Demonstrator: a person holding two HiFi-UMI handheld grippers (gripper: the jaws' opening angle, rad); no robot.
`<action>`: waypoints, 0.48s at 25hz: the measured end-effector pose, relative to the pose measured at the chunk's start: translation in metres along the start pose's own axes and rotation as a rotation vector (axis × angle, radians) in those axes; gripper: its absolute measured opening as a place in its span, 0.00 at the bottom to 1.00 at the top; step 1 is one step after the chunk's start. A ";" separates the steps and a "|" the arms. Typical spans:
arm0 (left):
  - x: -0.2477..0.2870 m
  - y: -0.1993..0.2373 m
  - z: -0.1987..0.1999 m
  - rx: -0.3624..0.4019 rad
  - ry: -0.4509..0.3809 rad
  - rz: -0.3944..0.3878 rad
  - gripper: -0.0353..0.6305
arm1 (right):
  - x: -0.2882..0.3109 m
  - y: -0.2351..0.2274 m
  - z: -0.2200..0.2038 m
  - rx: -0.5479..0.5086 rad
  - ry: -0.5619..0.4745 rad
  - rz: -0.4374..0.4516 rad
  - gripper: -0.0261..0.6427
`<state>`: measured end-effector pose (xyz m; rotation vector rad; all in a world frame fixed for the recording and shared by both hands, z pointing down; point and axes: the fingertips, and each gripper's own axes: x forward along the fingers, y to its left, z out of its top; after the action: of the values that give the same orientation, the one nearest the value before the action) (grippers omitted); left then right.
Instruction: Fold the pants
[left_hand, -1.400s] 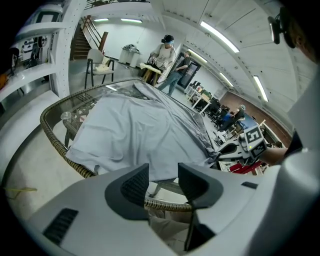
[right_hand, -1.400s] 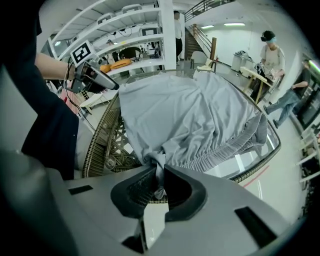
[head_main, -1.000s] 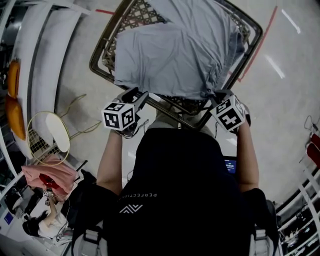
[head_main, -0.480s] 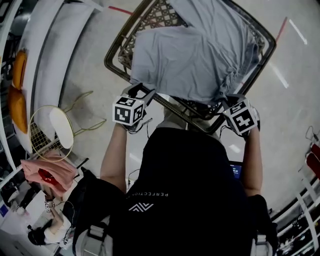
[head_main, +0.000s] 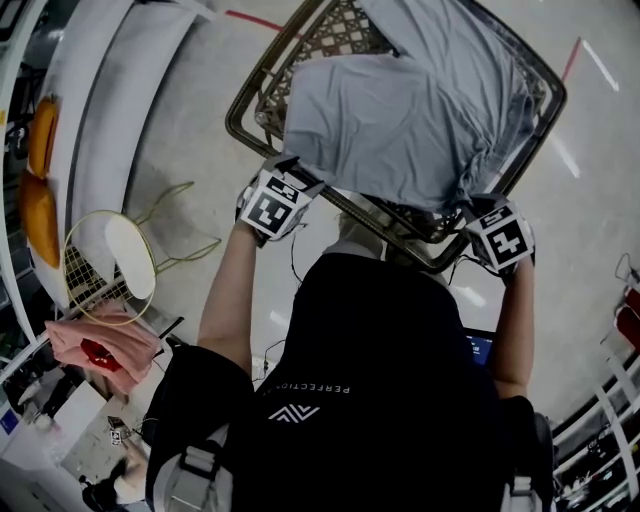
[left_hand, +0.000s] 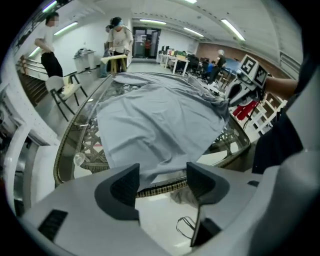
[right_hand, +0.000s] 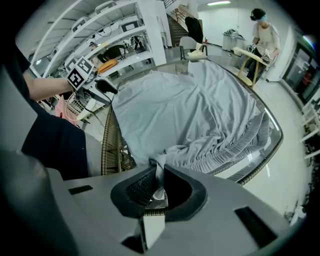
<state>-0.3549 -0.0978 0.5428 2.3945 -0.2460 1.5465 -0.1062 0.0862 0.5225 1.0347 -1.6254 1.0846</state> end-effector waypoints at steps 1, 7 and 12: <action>0.000 0.000 0.000 0.024 0.011 -0.010 0.51 | 0.001 0.001 0.001 0.002 0.004 -0.001 0.11; 0.003 0.009 -0.001 0.171 0.079 -0.024 0.54 | 0.006 0.007 0.002 0.031 0.016 -0.001 0.11; 0.009 0.011 -0.007 0.266 0.159 -0.068 0.43 | 0.004 0.008 0.002 0.063 0.009 -0.012 0.11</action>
<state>-0.3601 -0.1057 0.5553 2.4233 0.0794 1.8257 -0.1148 0.0862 0.5240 1.0781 -1.5845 1.1372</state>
